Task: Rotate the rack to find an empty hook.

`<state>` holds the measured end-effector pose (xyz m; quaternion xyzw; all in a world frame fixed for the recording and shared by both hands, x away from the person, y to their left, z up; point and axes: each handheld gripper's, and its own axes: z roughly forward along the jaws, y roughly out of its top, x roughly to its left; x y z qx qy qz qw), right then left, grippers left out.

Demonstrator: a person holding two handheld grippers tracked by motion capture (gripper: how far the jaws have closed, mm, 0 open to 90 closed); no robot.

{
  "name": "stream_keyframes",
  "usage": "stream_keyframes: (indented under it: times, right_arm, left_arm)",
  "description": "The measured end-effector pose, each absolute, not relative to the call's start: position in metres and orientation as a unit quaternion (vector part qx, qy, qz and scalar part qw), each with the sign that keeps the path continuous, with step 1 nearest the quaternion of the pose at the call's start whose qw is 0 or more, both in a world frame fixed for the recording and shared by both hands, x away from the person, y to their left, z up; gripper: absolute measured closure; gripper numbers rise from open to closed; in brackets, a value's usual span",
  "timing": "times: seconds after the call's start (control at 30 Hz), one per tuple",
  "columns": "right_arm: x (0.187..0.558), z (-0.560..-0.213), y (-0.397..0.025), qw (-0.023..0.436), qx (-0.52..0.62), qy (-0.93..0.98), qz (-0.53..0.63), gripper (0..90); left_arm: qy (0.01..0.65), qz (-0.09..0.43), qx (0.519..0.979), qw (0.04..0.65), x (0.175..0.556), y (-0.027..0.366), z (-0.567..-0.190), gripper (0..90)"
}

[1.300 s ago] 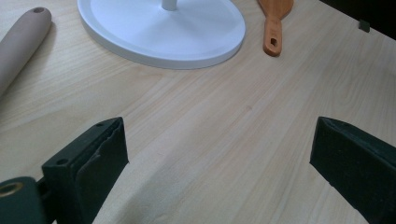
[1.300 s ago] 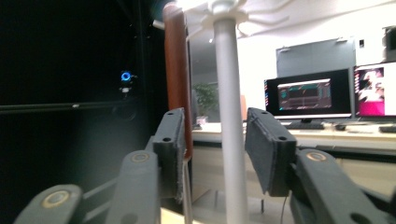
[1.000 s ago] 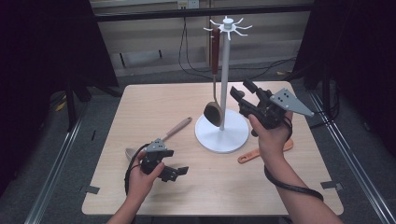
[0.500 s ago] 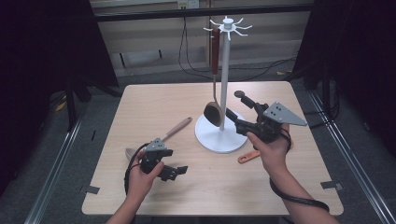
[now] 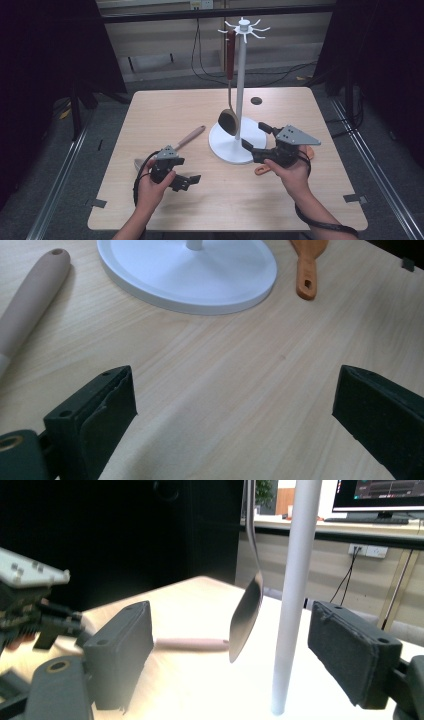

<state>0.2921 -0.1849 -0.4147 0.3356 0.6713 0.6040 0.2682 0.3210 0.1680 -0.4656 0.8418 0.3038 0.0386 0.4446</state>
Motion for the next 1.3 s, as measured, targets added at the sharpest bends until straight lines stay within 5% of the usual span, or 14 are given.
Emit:
stream_keyframes:
  times: [0.7,0.87,1.13,1.3]
  right_arm:
    - [0.282,-0.433,-0.192,0.246,0.338,0.702,0.577,12.3]
    - [0.281,-0.434,-0.191,0.245,0.336,0.707,0.572,12.3]
    - [0.28,-0.434,-0.189,0.244,0.332,0.709,0.572,12.3]
    - [0.28,-0.434,-0.189,0.24,0.33,0.712,0.571,12.3]
  left_arm:
    - [0.355,0.049,0.846,0.396,0.367,0.167,-0.467,7.7]
    - [0.348,0.056,0.859,0.371,0.381,0.166,-0.47,29.0]
    - [0.342,0.092,0.882,0.31,0.397,0.16,-0.468,76.7]
    - [0.356,0.103,0.883,0.287,0.406,0.158,-0.474,87.3]
